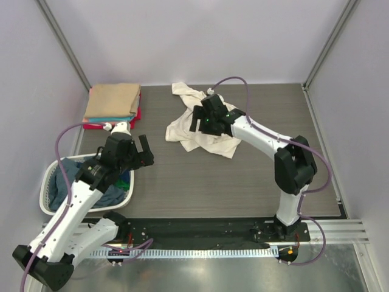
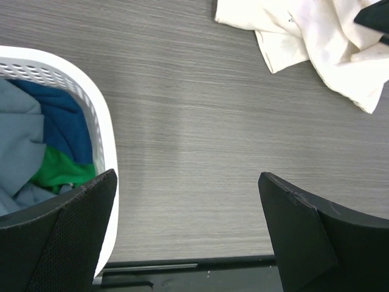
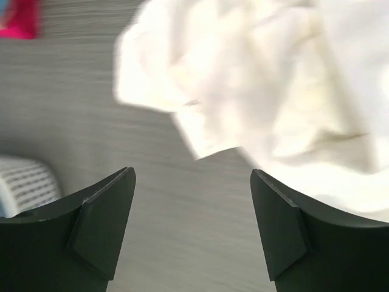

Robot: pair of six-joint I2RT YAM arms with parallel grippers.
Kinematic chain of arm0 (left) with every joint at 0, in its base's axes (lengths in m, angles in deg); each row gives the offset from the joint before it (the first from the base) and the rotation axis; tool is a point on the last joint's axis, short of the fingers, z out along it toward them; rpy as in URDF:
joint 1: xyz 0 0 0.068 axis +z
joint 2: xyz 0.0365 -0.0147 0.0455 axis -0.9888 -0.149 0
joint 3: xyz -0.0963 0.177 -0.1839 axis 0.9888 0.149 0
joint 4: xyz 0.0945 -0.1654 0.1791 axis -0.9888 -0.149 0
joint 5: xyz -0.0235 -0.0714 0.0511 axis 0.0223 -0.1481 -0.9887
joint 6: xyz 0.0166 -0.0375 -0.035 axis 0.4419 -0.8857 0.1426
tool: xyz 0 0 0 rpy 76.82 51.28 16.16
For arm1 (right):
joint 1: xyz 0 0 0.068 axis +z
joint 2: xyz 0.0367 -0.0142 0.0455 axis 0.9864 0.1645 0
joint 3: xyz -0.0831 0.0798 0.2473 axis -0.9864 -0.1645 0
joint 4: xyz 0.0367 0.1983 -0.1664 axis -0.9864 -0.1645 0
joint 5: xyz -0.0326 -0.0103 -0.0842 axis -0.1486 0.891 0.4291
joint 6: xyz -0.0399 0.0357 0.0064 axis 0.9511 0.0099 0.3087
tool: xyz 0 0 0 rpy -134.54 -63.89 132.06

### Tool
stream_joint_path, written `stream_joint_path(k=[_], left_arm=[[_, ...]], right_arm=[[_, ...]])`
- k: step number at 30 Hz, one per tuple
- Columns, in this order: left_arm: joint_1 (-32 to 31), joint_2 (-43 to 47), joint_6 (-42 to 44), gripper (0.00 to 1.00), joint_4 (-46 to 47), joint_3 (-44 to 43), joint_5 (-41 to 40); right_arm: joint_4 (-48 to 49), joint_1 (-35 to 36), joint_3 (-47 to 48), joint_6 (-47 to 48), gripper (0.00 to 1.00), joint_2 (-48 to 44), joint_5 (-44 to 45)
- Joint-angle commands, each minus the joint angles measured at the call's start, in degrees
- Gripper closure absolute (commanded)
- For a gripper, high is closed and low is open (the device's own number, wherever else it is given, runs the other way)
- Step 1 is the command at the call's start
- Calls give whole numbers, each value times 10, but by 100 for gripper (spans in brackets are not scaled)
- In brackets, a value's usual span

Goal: Fold and stack the t-shirts
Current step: Flatten the tshirt out

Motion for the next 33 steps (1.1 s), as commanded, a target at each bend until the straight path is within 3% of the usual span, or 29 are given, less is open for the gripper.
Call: stream_joint_path(k=[1, 5, 12, 15, 16, 19, 25, 26, 32, 33], left_arm=[[0, -11, 5, 0, 61, 14, 4], [0, -8, 20, 0, 69, 44, 1], [0, 27, 32, 0, 94, 95, -8], [0, 12, 39, 0, 94, 90, -18], [0, 7, 41, 0, 93, 86, -17], [0, -5, 45, 0, 90, 83, -10], [0, -5, 45, 0, 94, 84, -12], [0, -4, 45, 0, 94, 84, -11], [0, 3, 39, 0, 93, 87, -8], [0, 2, 38, 0, 95, 88, -5]], right_arm=[[-65, -42, 57, 78, 18, 57, 34], [-90, -92, 145, 111, 26, 128, 42], [-141, -84, 262, 135, 24, 243, 55], [-167, -84, 295, 142, 32, 281, 82], [-172, -84, 304, 147, 53, 285, 88], [-182, -85, 308, 156, 99, 270, 115], [-244, -90, 378, 199, 99, 116, 194], [-252, -96, 376, 206, 99, 53, 212], [-243, -236, 195, 169, 99, -165, 260], [-235, -255, 119, 163, 91, -213, 253]])
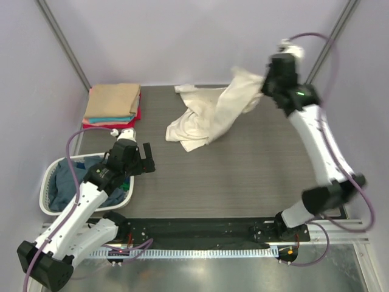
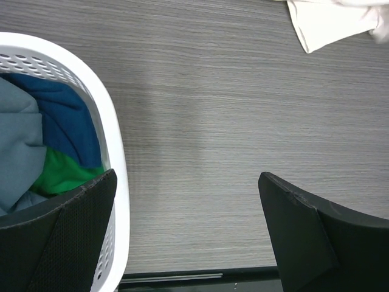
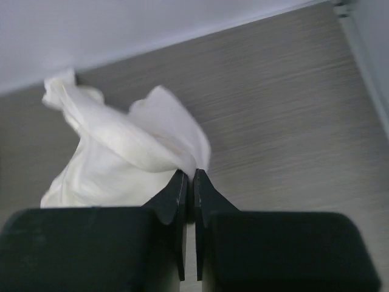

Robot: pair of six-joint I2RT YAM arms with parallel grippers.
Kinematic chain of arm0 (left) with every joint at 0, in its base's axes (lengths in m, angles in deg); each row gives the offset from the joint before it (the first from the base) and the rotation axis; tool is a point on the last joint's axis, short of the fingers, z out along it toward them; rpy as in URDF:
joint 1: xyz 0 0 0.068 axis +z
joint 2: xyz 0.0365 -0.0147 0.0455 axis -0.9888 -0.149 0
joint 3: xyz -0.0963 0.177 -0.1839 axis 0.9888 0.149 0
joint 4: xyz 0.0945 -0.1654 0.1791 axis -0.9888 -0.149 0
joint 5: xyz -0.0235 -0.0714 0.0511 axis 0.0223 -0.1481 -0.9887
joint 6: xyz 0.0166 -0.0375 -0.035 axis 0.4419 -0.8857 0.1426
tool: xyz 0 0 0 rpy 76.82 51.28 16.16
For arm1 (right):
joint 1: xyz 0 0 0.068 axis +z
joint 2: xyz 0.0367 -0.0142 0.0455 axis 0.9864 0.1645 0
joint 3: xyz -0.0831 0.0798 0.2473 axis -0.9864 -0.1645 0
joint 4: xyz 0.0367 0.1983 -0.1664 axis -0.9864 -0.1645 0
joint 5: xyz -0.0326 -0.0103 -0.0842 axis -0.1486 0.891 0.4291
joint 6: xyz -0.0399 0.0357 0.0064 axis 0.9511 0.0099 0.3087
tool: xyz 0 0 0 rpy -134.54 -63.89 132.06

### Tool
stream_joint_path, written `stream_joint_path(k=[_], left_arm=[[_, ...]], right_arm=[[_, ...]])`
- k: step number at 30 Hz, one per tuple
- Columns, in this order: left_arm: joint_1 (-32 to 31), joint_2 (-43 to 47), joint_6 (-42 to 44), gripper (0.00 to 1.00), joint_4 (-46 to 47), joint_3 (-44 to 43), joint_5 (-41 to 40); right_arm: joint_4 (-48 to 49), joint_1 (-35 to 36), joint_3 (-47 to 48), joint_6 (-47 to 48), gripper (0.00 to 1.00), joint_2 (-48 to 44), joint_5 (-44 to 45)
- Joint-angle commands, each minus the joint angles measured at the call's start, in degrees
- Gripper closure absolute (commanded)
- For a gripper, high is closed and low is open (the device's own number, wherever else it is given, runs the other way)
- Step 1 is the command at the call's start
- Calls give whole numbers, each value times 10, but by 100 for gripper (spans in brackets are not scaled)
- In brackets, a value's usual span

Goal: Fold and stack the t-shirts
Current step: Flatten the tshirt out

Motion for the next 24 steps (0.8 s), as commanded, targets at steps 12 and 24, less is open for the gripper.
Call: stream_joint_path(k=[12, 24], left_arm=[[0, -103, -60, 2, 95, -25, 70], [0, -469, -53, 7, 203, -298, 127]], right_arm=[[76, -145, -400, -103, 0, -230, -87], [186, -145, -394, -85, 5, -110, -205]])
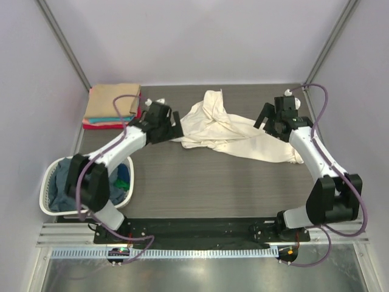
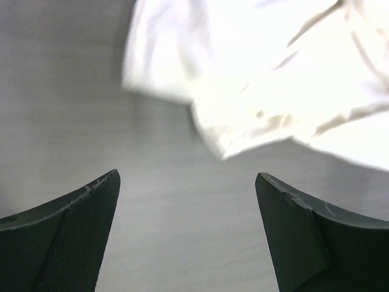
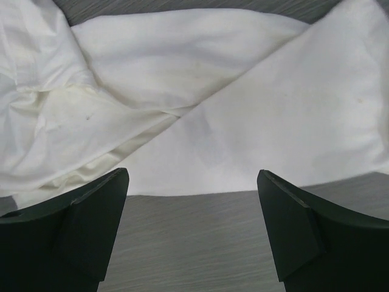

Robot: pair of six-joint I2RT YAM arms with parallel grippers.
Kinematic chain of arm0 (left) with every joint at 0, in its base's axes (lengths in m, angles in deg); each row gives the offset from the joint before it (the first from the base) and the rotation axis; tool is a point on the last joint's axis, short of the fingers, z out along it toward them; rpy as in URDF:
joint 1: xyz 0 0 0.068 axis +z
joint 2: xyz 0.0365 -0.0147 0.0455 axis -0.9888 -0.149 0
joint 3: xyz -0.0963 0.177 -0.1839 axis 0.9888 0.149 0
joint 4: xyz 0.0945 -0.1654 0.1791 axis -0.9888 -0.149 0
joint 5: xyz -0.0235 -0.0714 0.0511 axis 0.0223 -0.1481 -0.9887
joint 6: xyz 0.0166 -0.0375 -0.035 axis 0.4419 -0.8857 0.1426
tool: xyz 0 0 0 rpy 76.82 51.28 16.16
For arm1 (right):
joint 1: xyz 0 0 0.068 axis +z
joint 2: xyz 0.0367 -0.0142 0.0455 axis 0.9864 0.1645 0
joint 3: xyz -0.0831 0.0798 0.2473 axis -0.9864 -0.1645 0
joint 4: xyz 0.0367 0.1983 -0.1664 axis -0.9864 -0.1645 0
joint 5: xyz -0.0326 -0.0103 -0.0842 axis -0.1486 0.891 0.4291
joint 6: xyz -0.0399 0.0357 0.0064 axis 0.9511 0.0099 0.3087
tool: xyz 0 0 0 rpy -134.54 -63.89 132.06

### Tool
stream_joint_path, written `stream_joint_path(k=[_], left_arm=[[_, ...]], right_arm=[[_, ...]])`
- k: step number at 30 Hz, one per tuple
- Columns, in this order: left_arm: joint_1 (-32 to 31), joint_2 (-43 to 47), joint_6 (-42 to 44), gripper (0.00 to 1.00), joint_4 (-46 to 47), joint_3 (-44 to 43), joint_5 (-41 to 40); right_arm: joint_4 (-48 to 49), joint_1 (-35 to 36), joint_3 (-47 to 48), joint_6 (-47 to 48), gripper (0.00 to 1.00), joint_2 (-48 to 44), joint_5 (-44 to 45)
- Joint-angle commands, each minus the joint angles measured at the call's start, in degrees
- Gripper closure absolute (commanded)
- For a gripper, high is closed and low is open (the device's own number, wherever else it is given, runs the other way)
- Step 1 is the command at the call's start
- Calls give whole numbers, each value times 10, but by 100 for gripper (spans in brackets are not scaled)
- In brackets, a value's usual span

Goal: Fold and stack the t-shirts
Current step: Flatten the tshirt out

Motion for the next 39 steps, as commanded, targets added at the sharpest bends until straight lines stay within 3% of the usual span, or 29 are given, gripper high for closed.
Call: stream_joint_path(k=[1, 4, 12, 17, 21, 27, 31, 32, 35, 37, 39], left_arm=[[0, -101, 6, 9, 34, -114, 36], [0, -127, -2, 11, 36, -144, 49], [0, -60, -31, 11, 88, 7, 53], [0, -59, -57, 6, 100, 48, 28], [0, -101, -87, 3, 156, 54, 23], [0, -202, -117, 6, 192, 9, 41], [-7, -239, -121, 28, 199, -19, 79], [-12, -236, -118, 45, 200, -17, 79], [-28, -209, -115, 86, 200, 4, 71], [-35, -188, -117, 99, 199, 24, 68], [-48, -142, -120, 100, 197, 67, 64]], right_arm=[[95, -1, 20, 4, 7, 65, -112], [131, 28, 104, 15, 8, 179, -172], [99, 97, 395, 9, 3, 443, -189], [94, 132, 371, 10, 3, 459, -153], [101, 136, 299, 19, 2, 394, -138], [109, 134, 168, 42, 0, 263, -124], [123, 125, 89, 45, 0, 159, -124], [124, 121, 65, 45, 0, 146, -127], [128, 98, 27, 38, 0, 112, -150], [130, 85, 13, 34, 0, 96, -160], [130, 78, -5, 30, 0, 70, -161]])
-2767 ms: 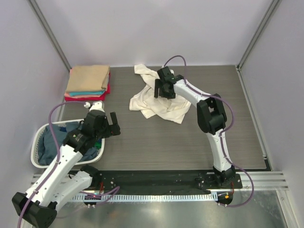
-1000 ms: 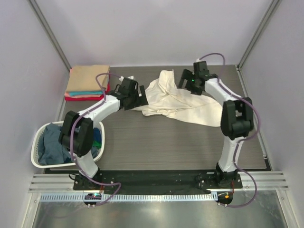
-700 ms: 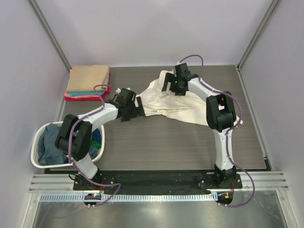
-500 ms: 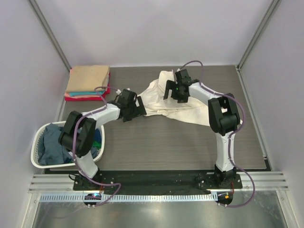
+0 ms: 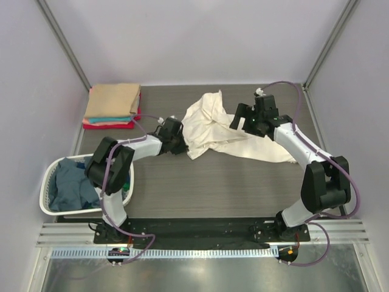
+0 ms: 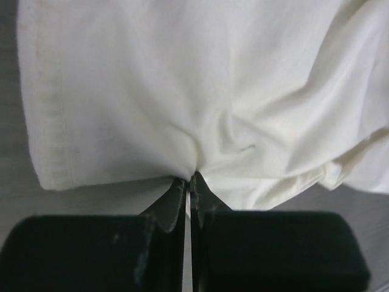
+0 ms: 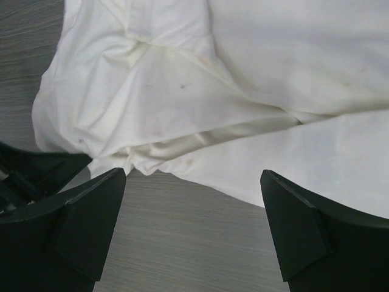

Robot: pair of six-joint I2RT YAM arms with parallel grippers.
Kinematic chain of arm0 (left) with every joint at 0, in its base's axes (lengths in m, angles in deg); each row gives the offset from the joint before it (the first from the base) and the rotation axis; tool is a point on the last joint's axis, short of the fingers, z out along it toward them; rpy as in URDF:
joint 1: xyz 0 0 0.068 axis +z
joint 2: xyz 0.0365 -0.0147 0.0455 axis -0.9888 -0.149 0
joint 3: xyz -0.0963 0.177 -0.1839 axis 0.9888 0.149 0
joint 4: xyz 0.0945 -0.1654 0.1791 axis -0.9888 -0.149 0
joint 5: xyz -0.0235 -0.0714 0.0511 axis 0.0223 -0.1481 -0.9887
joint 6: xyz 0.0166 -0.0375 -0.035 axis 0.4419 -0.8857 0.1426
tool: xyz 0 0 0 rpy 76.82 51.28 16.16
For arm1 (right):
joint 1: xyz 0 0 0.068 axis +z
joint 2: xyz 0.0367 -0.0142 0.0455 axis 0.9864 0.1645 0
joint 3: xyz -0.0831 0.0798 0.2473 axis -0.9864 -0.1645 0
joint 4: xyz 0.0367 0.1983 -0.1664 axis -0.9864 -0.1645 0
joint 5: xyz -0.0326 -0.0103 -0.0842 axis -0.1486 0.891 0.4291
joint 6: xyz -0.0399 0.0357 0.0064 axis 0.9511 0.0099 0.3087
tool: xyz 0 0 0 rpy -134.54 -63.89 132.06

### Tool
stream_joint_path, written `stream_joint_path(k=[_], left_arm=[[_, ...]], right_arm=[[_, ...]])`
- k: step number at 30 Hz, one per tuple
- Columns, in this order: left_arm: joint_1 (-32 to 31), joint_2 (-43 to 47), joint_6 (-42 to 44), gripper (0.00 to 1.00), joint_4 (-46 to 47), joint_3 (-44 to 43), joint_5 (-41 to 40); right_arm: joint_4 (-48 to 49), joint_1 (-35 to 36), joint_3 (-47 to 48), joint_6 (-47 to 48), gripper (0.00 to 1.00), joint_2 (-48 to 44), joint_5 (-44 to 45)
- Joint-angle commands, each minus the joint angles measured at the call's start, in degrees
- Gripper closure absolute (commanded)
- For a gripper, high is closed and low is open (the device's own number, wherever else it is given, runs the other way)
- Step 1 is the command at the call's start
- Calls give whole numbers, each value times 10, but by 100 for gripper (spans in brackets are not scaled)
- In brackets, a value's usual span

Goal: Fold and stack the t-shirts
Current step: Flatten the tshirt out

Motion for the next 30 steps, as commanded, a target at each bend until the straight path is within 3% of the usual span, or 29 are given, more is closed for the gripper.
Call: stream_joint_path(k=[1, 7, 13, 14, 16, 17, 18, 20, 23, 24, 26, 28, 29, 30], left_arm=[[-34, 81, -3, 100, -22, 82, -7], [-95, 288, -34, 100, -88, 209, -77], [-99, 402, -44, 98, -114, 268, -114], [-99, 405, -40, 83, -122, 266, -118], [-99, 403, -32, 67, -126, 256, -123], [-99, 394, -31, 37, -126, 253, -126], [-99, 387, -27, 26, -126, 249, -134], [-99, 358, -21, 13, -127, 229, -138], [-99, 307, -19, 10, -132, 207, -143], [-99, 294, -19, 10, -129, 203, -144], [-99, 268, -19, 29, -117, 200, -144], [-99, 241, -14, 59, -107, 197, -140], [-99, 235, -10, 95, -104, 194, -130], [-100, 236, -9, 100, -108, 192, -125]], right_arm=[[10, -17, -29, -4, 0, -35, -10], [1, -41, -81, -14, 0, -135, 6], [-12, -44, -125, -21, 0, -188, -17], [-15, -44, -132, -21, 0, -200, -20], [-24, -44, -138, -19, 0, -216, -27], [-30, -45, -141, -17, 0, -221, -27], [-34, -44, -144, -15, 1, -226, -25], [-43, -44, -147, -8, 0, -237, -25], [-55, -44, -148, 1, 0, -245, -18], [-57, -44, -148, 1, 0, -248, -14], [-64, -45, -147, 1, 0, -252, 17], [-65, -47, -148, 7, 0, -256, 39], [-65, -53, -146, 11, 0, -254, 48], [-67, -57, -142, 13, 0, -247, 77]])
